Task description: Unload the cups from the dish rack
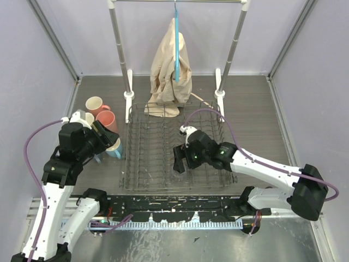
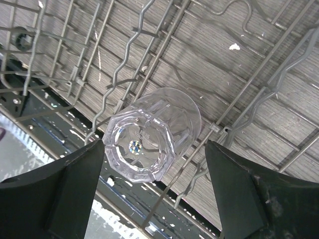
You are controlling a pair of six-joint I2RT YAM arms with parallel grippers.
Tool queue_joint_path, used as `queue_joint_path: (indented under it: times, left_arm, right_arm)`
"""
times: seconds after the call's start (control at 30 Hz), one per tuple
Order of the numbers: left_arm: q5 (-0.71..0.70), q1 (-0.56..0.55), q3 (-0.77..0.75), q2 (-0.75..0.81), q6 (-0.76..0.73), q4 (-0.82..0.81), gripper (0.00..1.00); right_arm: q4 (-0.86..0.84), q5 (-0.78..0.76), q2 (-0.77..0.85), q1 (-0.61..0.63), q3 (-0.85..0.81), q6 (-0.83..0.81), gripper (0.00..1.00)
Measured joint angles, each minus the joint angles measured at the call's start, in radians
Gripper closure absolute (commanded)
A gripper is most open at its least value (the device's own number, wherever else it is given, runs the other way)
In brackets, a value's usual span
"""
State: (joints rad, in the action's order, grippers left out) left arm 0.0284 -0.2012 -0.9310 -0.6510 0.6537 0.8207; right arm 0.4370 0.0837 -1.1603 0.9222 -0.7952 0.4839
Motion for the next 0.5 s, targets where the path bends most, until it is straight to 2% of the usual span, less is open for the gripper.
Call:
queue_joint_path:
  times: [0.5]
  left_arm:
    - [0.017,0.000,0.048,0.026,-0.018,0.008,0.32]
  right_arm:
    - [0.087,-0.174,-0.133,0.140,-0.100,0.026,0.12]
